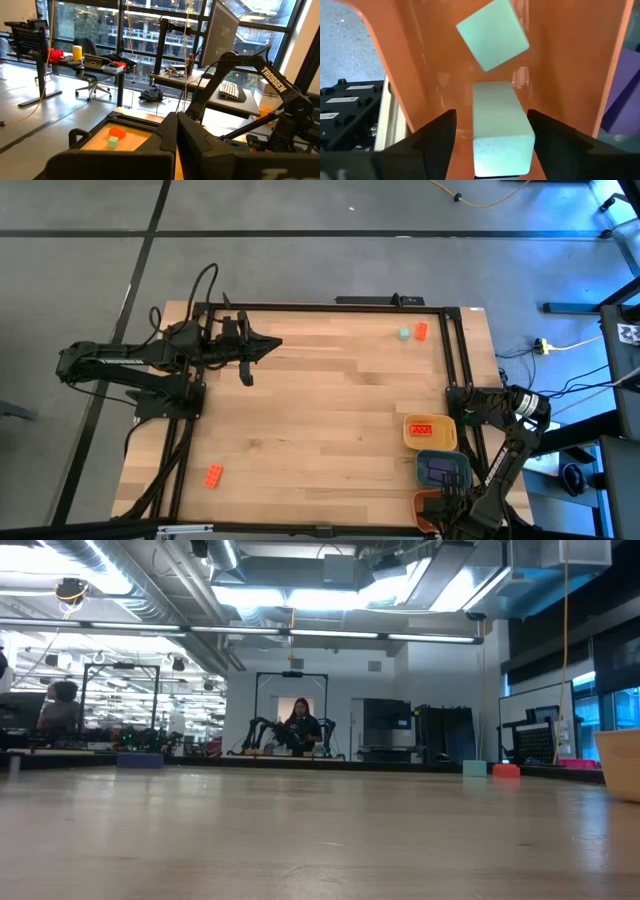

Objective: Sort & place blocks by color
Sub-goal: Put the bottom light blue block into the orange bin, then put the light blue block into the orange bin

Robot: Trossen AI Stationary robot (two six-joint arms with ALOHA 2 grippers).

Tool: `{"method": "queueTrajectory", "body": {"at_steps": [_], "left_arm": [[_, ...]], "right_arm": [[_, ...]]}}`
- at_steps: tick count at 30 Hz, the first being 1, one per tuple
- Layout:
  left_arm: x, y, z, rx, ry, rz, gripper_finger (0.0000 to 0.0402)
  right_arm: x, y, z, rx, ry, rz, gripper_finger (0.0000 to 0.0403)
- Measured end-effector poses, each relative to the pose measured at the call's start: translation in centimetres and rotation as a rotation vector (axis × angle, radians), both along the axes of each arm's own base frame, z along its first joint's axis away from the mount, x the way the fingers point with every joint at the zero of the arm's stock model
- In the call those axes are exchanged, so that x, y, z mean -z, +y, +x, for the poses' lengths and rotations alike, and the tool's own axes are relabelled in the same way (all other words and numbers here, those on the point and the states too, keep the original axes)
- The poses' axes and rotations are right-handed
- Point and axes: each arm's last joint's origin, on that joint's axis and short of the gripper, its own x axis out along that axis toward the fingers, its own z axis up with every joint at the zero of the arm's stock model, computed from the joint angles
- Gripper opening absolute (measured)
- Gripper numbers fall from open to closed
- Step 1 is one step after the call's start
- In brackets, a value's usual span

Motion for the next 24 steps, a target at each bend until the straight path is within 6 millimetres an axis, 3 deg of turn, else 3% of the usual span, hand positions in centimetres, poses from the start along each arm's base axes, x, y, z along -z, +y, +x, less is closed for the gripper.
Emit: {"method": "queueTrajectory", "body": {"at_steps": [6, 13, 19, 24], "left_arm": [[0.0, 0.0, 0.0, -0.009, 0.003, 0.017, 0.0000], [0.0, 0.3, 0.0, -0.027, 0.003, 0.017, 0.0000], [0.0, 0.4, 0.0, -0.024, 0.003, 0.018, 0.0000], [0.0, 0.4, 0.0, -0.022, 0.004, 0.018, 0.0000]], "right_arm": [[-1.3, 0.4, 0.2, -0.005, -0.023, 0.028, 0.0246], [-5.1, -0.3, -0.2, -0.007, -0.064, 0.066, 0.0246], [-9.7, -2.6, -1.0, -0.003, -0.110, 0.102, 0.0246], [-14.7, -6.7, -0.3, 0.078, -0.316, 0.131, 0.0246]]}}
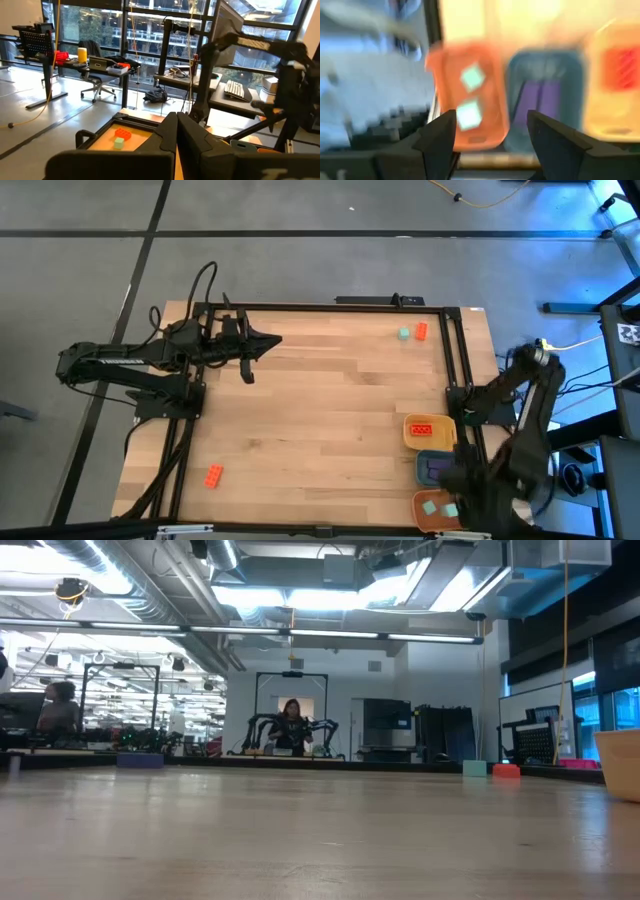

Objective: Sort & place blocks by color
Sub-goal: Put the light blue block into the orange bin

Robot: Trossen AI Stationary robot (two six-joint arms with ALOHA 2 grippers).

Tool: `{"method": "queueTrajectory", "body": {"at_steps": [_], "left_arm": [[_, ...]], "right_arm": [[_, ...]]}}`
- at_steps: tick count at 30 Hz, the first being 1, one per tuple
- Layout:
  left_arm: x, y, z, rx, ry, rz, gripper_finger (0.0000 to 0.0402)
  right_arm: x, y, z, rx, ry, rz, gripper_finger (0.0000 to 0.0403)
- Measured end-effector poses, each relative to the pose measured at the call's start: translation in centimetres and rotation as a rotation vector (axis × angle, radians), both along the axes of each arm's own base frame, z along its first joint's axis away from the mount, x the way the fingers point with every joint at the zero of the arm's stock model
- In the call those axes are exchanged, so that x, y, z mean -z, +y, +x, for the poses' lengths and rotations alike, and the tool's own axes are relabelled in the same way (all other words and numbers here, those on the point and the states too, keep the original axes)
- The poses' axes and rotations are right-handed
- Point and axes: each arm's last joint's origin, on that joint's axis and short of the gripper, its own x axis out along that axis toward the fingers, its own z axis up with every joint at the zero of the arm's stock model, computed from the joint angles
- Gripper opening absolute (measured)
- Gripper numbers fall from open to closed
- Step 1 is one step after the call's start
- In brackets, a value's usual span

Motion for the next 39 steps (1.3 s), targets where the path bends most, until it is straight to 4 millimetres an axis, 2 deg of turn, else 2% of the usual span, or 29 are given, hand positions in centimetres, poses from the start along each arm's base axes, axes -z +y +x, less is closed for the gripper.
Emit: {"method": "queueTrajectory", "body": {"at_steps": [4, 8, 11, 17, 21, 26, 30, 34, 39], "left_arm": [[0.0, 0.0, 0.0, 0.001, 0.000, 0.000, 0.0000], [0.0, 0.0, 0.0, 0.017, 0.000, 0.002, 0.0000], [0.0, -0.1, 0.0, 0.035, 0.000, 0.005, 0.0000], [0.0, -0.2, 0.0, 0.060, 0.001, 0.008, 0.0000], [0.0, -0.2, 0.0, 0.077, -0.001, 0.010, 0.0000], [-0.1, -0.3, 0.0, 0.107, -0.011, -0.011, 0.0000], [-0.1, -0.4, 0.0, 0.140, -0.018, -0.027, 0.0000], [-0.1, -0.5, 0.1, 0.173, -0.018, -0.032, 0.0000], [-0.1, -0.5, 0.1, 0.178, -0.020, -0.046, 0.0000]], "right_arm": [[-2.5, -4.5, 1.2, 0.149, -0.188, -0.021, 0.0246], [-3.1, -8.7, 2.3, 0.337, -0.426, -0.079, 0.0246], [-2.1, -11.2, 3.1, 0.435, -0.572, -0.078, 0.0246], [2.2, -14.8, 5.7, 0.527, -0.868, 0.024, 0.0246], [3.4, -17.4, 8.1, 0.539, -1.111, 0.078, 0.0246], [2.1, -20.8, 9.9, 0.463, -1.305, 0.087, 0.0246], [-0.3, -22.7, 10.2, 0.412, -1.385, 0.007, 0.0246], [-2.2, -23.9, 10.2, 0.356, -1.411, -0.049, 0.0246], [-2.8, -24.4, 10.2, 0.276, -1.351, -0.032, 0.0228]]}}
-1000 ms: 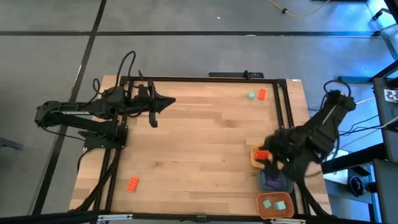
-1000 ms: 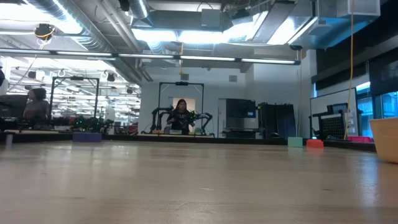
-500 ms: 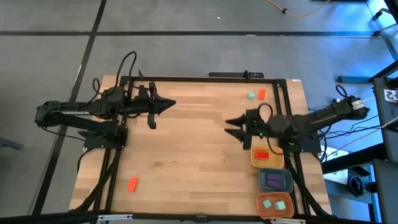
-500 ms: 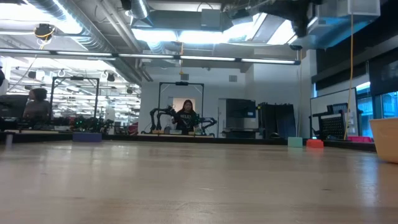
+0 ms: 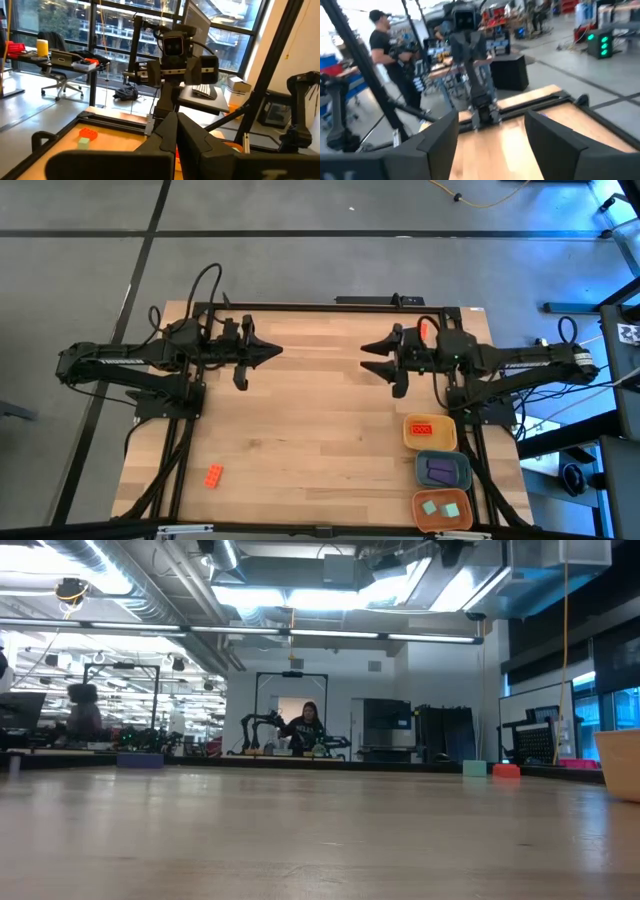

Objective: Sort & place blocks by color
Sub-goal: Put the light blue block into the orange bin

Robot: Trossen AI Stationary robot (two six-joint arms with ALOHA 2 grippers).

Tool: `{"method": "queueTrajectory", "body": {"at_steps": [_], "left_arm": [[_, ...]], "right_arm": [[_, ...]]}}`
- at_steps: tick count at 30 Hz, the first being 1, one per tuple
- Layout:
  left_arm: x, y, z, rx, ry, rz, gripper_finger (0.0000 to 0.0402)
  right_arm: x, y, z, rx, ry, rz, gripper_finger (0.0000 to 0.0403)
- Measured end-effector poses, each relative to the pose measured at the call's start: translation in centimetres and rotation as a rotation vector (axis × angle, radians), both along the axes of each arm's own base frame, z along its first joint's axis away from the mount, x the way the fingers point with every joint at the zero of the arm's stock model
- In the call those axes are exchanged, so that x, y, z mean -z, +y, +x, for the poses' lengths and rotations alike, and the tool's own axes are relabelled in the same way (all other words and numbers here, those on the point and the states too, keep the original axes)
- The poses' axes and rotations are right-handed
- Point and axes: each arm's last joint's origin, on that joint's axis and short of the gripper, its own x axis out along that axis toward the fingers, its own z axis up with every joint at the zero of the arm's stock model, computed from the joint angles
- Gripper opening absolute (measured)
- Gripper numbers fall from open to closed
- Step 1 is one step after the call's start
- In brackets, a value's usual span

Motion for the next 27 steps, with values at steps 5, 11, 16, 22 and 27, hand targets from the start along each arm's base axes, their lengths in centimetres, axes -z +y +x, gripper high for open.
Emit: {"method": "queueTrajectory", "body": {"at_steps": [5, 11, 16, 22, 27], "left_arm": [[0.00, 0.00, 0.00, 0.000, 0.000, 0.000, 0.0000], [0.00, 0.00, 0.00, 0.000, 0.000, 0.000, 0.0000], [0.00, 0.00, 0.00, 0.000, 0.000, 0.000, 0.0000], [0.02, 0.00, 0.00, 0.000, 0.002, 0.000, 0.0000], [0.03, 0.00, 0.00, 0.000, 0.003, 0.000, 0.0000]], "right_arm": [[-0.01, -0.01, 0.01, -0.012, 0.005, 0.000, 0.0196], [-0.01, 0.07, 0.01, -0.040, 0.007, -0.032, 0.0144], [-0.01, 0.06, 0.01, -0.040, 0.008, -0.057, 0.0030], [0.02, -0.38, 0.01, -0.043, 0.011, -0.061, 0.0005], [0.02, -0.51, 0.00, -0.066, 0.010, -0.053, 0.0002]]}}
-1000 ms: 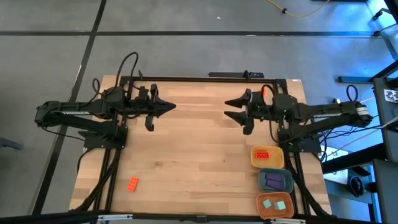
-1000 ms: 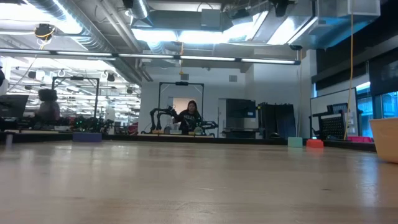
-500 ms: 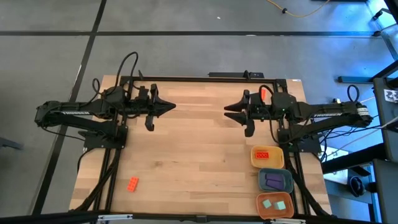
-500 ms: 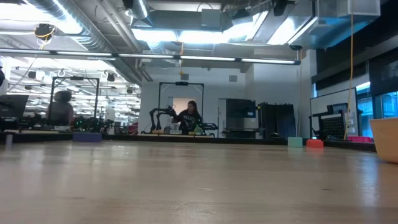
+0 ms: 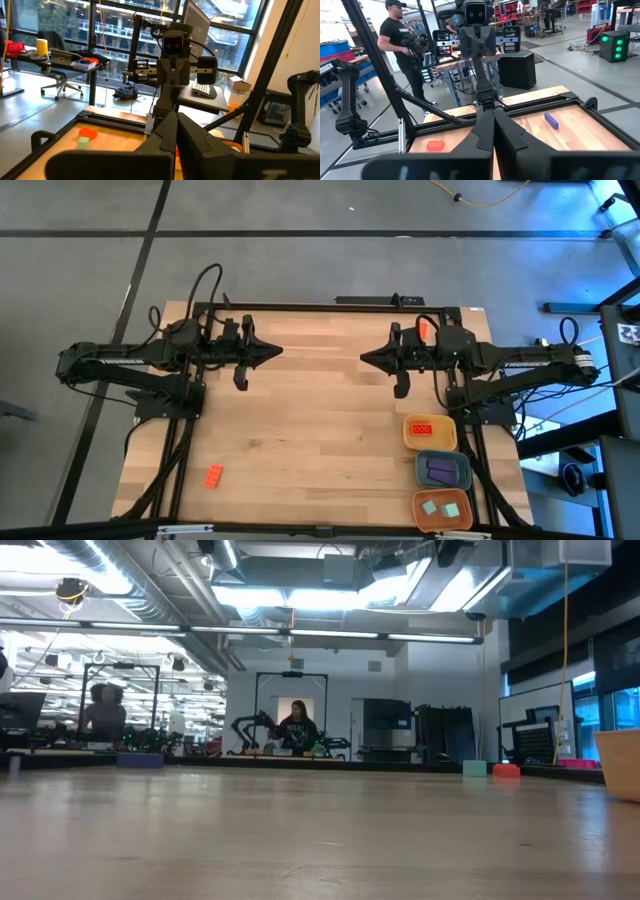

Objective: Sort & place blocks by color
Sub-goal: Put the light blue block into the orange bin

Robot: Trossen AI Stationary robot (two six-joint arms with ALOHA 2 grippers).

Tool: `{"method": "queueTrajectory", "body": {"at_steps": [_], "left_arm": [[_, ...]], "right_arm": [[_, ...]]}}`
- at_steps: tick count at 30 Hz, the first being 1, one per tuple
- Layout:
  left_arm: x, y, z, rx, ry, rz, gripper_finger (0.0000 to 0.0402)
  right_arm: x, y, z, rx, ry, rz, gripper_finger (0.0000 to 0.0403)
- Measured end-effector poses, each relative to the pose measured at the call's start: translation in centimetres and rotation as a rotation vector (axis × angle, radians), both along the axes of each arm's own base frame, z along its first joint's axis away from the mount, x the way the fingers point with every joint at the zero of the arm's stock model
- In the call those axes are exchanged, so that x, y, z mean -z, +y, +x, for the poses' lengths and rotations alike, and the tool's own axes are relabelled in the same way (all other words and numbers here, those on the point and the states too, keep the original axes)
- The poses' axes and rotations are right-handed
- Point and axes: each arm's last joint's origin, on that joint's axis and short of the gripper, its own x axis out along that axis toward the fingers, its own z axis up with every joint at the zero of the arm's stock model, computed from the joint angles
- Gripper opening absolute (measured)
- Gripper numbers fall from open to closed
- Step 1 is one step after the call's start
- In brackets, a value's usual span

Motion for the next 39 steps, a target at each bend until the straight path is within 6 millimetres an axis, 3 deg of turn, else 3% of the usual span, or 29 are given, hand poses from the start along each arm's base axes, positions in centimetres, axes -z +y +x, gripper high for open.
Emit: {"method": "queueTrajectory", "body": {"at_steps": [23, 27, 33, 39], "left_arm": [[0.0, 0.0, 0.0, 0.000, 0.001, 0.000, 0.0000], [0.0, 0.0, 0.0, 0.000, 0.001, 0.000, 0.0000], [0.0, 0.0, 0.0, 0.000, 0.003, 0.000, 0.0000], [0.0, 0.0, 0.0, 0.000, 0.005, 0.000, 0.0000]], "right_arm": [[0.0, 0.0, 0.0, -0.001, 0.002, -0.003, 0.0000], [0.2, -0.2, 0.1, 0.083, 0.015, 0.011, 0.0010], [0.9, -1.3, 0.2, 0.331, 0.057, 0.108, 0.0056], [0.2, -3.8, 0.6, 0.603, 0.257, 0.164, 0.0155]]}}
